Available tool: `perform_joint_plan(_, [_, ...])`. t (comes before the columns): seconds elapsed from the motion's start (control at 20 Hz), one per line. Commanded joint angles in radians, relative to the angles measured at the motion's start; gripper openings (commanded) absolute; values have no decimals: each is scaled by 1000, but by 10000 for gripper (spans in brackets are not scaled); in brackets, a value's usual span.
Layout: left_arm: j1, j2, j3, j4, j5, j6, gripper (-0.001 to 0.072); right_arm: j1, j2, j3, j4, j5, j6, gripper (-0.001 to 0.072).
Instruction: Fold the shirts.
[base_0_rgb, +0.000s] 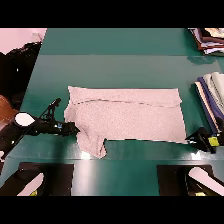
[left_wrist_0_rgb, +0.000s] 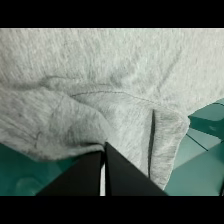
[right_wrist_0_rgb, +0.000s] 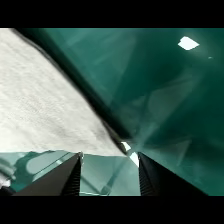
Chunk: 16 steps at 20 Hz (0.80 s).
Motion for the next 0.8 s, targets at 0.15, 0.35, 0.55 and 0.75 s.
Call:
perform_joint_plan(0.15, [0,0,2,4,-5,6,26,145,-16,-28,43,-114,-6,281])
perform_joint_plan(0.35, [0,1,3,45,-93,-3,24,179,89,-27,34,-132,-6,15])
perform_joint_plan(0.55, [0,74,14,86,-221,-36,23,179,246,17,-82,-4,-6,14])
perform_joint_plan(0.75, [0,300,14,220,-401,-164,24,179,406,66,-150,111,-2,14])
